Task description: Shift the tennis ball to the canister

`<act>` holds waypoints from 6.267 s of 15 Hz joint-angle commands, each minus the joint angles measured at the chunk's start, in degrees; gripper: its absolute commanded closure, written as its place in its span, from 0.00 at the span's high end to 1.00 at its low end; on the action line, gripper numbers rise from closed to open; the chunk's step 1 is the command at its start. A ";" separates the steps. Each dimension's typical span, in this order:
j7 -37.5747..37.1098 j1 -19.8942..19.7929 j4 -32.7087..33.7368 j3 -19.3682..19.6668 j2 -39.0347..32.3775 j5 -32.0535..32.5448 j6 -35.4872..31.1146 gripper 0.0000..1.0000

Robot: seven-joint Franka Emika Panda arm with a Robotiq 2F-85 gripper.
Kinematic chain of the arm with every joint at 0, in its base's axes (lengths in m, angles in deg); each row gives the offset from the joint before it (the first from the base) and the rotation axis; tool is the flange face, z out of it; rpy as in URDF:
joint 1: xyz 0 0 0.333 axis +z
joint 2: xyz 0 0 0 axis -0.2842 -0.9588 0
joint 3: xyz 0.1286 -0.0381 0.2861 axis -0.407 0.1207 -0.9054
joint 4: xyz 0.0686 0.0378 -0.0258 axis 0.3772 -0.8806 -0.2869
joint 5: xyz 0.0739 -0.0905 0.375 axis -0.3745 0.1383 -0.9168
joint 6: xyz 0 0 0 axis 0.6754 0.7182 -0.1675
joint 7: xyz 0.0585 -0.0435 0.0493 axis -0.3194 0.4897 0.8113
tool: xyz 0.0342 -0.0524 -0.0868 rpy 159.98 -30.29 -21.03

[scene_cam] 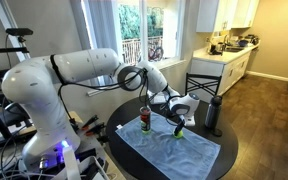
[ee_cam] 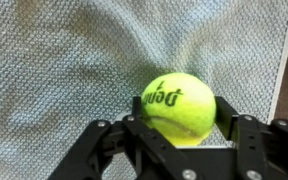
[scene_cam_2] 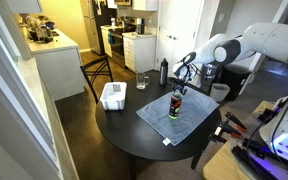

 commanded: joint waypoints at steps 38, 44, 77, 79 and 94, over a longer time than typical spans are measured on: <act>1.80 3.38 -3.02 -10.69 13.57 -0.98 20.86 0.66; 4.43 3.12 -9.55 -12.63 20.42 0.72 16.47 0.41; 20.41 11.38 -59.40 -2.00 53.88 -0.88 9.18 0.41; 20.85 10.67 -59.02 -1.81 53.18 -1.26 6.56 0.41; 25.21 8.45 -56.63 -6.02 49.18 -8.40 1.86 0.41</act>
